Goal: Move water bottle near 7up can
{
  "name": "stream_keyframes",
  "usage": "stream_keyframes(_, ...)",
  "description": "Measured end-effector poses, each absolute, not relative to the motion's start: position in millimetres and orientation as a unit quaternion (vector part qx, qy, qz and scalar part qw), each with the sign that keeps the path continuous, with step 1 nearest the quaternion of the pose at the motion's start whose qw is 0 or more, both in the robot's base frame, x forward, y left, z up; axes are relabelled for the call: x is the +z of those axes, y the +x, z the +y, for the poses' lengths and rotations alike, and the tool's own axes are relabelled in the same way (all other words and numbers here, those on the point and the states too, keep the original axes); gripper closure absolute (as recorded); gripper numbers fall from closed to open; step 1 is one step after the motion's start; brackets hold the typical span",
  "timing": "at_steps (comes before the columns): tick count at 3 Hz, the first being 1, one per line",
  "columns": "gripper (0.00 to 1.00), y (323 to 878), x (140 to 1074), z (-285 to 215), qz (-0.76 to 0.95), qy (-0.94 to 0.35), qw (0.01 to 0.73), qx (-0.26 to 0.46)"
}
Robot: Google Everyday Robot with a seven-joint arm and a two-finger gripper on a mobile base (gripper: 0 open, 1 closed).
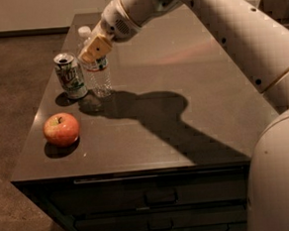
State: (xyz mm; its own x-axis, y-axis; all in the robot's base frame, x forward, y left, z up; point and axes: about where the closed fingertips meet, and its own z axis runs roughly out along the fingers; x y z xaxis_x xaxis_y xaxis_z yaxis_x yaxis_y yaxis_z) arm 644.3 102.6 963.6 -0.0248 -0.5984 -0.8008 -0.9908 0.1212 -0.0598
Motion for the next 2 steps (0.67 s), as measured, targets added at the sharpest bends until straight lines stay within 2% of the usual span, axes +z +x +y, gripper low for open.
stream_keyframes(2,0.35,647.3,954.8,104.3,0.654,-0.605,0.352,0.287)
